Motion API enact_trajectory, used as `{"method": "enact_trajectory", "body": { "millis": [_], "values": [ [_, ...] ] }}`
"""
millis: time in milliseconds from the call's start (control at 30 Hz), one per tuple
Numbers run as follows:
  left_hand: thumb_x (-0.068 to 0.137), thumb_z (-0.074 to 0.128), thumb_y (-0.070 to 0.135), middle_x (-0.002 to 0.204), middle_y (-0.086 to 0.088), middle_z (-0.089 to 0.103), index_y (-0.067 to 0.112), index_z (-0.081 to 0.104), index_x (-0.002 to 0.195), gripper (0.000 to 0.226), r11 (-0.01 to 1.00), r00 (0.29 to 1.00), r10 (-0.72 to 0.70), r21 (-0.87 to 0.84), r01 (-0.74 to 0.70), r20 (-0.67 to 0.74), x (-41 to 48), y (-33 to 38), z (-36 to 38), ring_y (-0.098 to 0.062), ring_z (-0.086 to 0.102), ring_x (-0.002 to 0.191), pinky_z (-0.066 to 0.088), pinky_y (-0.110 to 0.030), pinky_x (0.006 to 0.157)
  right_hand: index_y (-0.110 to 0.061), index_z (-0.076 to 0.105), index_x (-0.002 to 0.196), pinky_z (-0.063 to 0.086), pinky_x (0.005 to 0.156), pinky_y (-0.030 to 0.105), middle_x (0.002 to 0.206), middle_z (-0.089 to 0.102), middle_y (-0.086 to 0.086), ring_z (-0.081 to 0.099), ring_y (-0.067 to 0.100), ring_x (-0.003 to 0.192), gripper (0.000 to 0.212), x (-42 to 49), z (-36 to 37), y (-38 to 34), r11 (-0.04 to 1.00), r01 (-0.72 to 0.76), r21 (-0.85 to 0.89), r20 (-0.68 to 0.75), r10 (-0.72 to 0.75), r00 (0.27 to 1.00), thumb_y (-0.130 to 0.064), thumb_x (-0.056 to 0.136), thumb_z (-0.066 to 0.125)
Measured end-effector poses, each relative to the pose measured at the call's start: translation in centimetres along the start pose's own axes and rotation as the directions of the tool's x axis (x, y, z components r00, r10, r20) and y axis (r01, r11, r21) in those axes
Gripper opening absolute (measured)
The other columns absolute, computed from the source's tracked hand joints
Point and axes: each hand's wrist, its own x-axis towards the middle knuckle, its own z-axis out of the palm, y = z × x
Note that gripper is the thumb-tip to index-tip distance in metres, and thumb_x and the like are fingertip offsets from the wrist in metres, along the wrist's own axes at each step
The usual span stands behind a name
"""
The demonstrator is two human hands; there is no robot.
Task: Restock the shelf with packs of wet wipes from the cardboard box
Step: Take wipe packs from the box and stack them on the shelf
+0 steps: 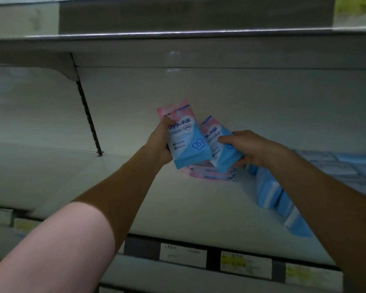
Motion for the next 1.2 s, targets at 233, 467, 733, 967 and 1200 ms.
{"method": "enact_trajectory", "body": {
  "millis": [233,467,733,967,1200],
  "values": [
    [0.098,0.038,0.022,0.105,-0.016,0.064,0.001,0.059,0.118,0.036,0.998,0.996,-0.054,0.031,0.052,0.066,1.6,0.1,3.1,-0.029,0.063,0.091,0.055,-0.038,0.081,-0.006,0.063,0.098,0.058,0.053,0.026,0.088,0.069,0.008,0.069,0.014,0.066,0.011,2.8,-2.0,-1.0,0.932,-0.036,0.36,0.109,-0.003,0.994,-0.015,0.091,0.061],
    [0.096,0.05,0.015,0.093,-0.019,0.067,0.002,0.061,0.088,0.019,0.98,0.98,-0.13,0.132,0.15,-0.148,4.7,-1.0,2.7,-0.03,0.065,0.076,0.058,-0.041,0.058,-0.002,0.061,0.091,0.053,0.043,0.024,0.082,0.064,0.012,0.066,0.013,0.05,0.002,5.2,-1.9,2.0,0.905,-0.064,0.421,-0.014,0.077,0.997,0.0,0.09,0.06],
    [0.092,0.056,0.012,0.082,-0.014,0.07,0.005,0.058,0.092,0.007,0.919,0.976,-0.108,0.356,0.171,-0.191,5.9,-0.2,1.7,-0.023,0.068,0.063,0.058,-0.037,0.052,0.015,0.054,0.12,0.052,0.09,0.049,0.116,0.062,0.027,0.062,0.029,0.091,0.038,6.8,-1.2,2.1,0.977,-0.003,0.215,-0.172,0.041,0.984,0.006,0.084,0.065],
    [0.092,0.054,0.008,0.075,-0.013,0.071,0.006,0.057,0.093,0.004,0.897,0.968,-0.1,0.399,0.188,-0.23,6.2,-0.1,0.7,-0.023,0.069,0.055,0.057,-0.035,0.048,0.008,0.052,0.126,0.052,0.085,0.036,0.122,0.059,0.023,0.06,0.032,0.108,0.05,8.3,-1.5,2.6,0.999,0.046,-0.019,-0.314,-0.05,0.948,-0.005,0.081,0.072],
    [0.093,0.056,0.009,0.085,-0.015,0.069,0.005,0.057,0.092,0.004,0.907,0.966,-0.101,0.377,0.188,-0.239,6.5,-0.3,0.4,-0.024,0.069,0.061,0.058,-0.037,0.05,-0.008,0.062,0.07,0.042,0.045,0.02,0.072,0.064,0.01,0.056,0.017,0.054,0.017,8.6,-1.5,2.8,0.997,0.003,-0.072,-0.245,-0.02,0.969,-0.017,0.081,0.071]
  ]
}}
